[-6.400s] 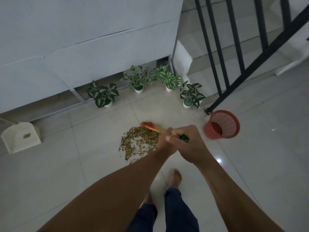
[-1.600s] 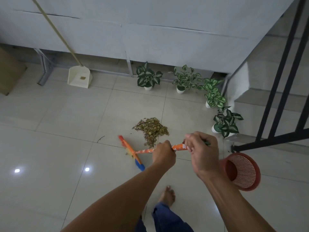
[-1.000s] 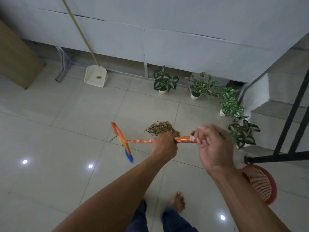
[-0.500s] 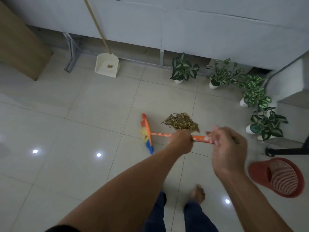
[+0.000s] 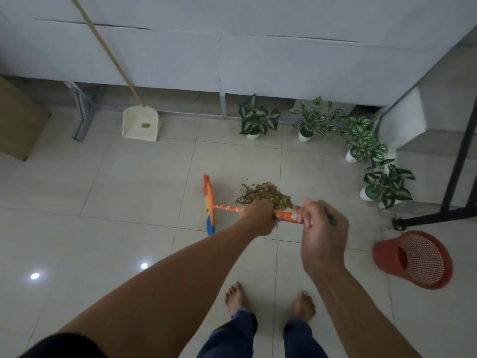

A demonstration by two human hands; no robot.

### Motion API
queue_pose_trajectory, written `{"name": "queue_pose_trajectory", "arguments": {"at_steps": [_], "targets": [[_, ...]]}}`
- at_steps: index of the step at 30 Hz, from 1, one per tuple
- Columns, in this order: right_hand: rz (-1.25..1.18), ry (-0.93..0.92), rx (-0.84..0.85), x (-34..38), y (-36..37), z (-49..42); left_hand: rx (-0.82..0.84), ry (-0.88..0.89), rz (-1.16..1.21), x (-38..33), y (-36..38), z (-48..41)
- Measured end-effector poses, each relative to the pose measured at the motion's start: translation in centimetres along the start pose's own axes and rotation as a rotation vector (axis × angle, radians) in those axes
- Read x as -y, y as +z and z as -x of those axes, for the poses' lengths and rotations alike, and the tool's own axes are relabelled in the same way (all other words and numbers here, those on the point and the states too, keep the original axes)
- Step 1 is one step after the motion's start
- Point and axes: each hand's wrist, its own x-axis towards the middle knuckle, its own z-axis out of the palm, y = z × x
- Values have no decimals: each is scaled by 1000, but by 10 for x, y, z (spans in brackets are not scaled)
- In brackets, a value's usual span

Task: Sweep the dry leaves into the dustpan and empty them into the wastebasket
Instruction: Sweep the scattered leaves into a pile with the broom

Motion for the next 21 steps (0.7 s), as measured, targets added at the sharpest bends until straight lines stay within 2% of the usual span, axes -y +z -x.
{"name": "queue_pose_trajectory", "arguments": {"at_steps": [4,10,13,16,20,21], "targets": [[13,3,-132,-10,-21,2,28,87,-33,-21,15,-16],[70,-17,-206,22,-91,-12,100,275,-146,-108,30,-28],[69,37,-228,37,-112,-23,127,271,-212,-136,24,-34],[-56,66,-241,33,-125,-38,129,236,-299,-146,16,-42],[-130,142,-361,19,-117,-56,202,193,-380,-142,16,-64],[-210,174,-389,19,-112,-59,223,190,-385,-140,19,-72]]}}
